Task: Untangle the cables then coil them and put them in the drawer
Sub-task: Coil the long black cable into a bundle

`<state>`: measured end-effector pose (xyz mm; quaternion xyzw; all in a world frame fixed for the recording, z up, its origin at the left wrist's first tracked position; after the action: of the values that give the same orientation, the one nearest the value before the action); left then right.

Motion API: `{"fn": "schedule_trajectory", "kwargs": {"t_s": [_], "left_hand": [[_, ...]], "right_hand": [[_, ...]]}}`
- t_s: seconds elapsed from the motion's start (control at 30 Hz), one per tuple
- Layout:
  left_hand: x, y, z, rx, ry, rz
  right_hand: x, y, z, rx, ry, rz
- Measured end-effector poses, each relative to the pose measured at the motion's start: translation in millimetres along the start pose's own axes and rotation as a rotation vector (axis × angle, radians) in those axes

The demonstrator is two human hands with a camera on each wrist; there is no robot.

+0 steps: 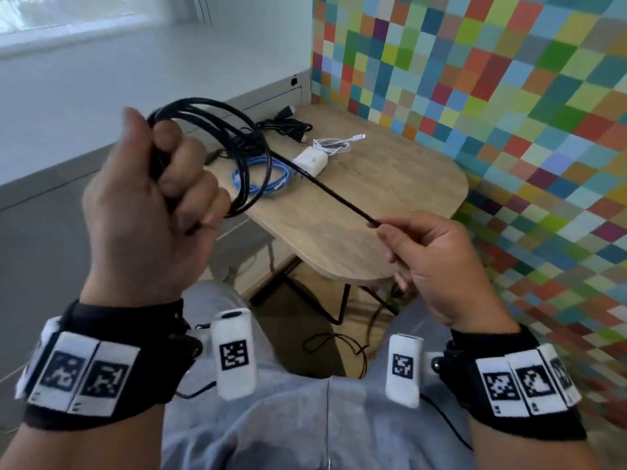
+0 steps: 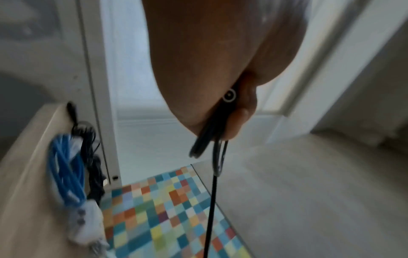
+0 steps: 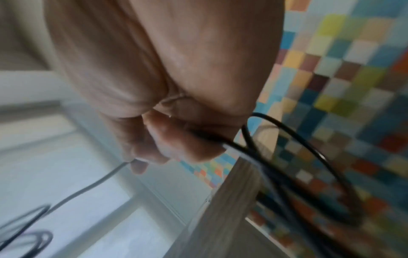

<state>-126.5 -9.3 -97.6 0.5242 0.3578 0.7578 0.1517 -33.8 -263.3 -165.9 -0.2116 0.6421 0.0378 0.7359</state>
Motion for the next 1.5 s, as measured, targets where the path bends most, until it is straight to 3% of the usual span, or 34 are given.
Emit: {"fn": "schedule_trajectory", "kwargs": {"t_s": [0.1, 0.23, 0.3, 0.37, 0.47, 0.67, 0.8, 0.87, 1.03, 1.2, 1.3, 1.4, 1.5], "left_hand": [[-14.4, 10.6, -5.3, 0.057, 0.145, 0.378], [-48.2, 28.8, -19.1, -0.209, 0.129, 1.08], [-61.1, 34.4, -25.4, -0.366, 0.114, 1.318], [-66.2, 36.9, -27.2, -0.44, 0.116, 1.38], [-68.4, 31.2, -24.5, -0.433, -0.035, 1.368], [-70.5, 20.3, -19.9, -0.45, -0.294, 1.33], [-64.7, 8.6, -18.0, -0.501, -0.559, 0.972], [-61.8, 5.3, -18.8, -0.496, -0.599, 0.755], [-46.3, -0.6, -18.4, -0.404, -0.543, 0.152], [-35.3, 1.7, -12.5, -0.444, -0.463, -0.171], [-28.5, 7.4, -11.0, -0.416, -0.383, -0.256], [-28.0, 17.3, -12.8, -0.316, -0.207, -0.007], [-39.5, 29.9, -20.7, -0.299, 0.018, 0.558]], "right_hand": [[-4.5, 8.8, -2.6, -0.003, -0.057, -0.425], [-16.2, 45.2, -16.8, -0.294, -0.177, -0.82], [-24.8, 51.4, -20.5, -0.319, -0.258, -0.827], [-31.6, 45.3, -20.6, -0.23, -0.292, -0.698], [-36.0, 27.8, -20.0, -0.096, -0.273, -0.528], [-41.7, -1.9, -17.9, -0.017, -0.246, -0.436], [-37.7, -12.3, -15.8, 0.001, -0.251, -0.357], [-35.5, -11.9, -14.1, 0.015, -0.257, -0.308], [-19.8, -23.3, -4.1, 0.084, -0.175, -0.099], [1.1, -23.3, 4.6, 0.08, -0.047, 0.09], [2.9, -20.1, 5.4, 0.118, -0.016, -0.054], [2.4, -11.4, 2.4, 0.127, -0.004, -0.402], [-11.0, 15.8, -6.8, -0.034, -0.066, -0.717]]}}
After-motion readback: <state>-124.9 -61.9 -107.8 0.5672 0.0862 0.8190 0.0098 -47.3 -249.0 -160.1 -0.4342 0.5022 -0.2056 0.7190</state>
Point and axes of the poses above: each hand's wrist, its own z-axis towards the middle knuckle, its own y-axis out of the palm, x = y × z, the point moved 3 cm from there along z, towards the middle knuckle, and after that the axes turned 10 degrees about -z, right-handed, at the moved point
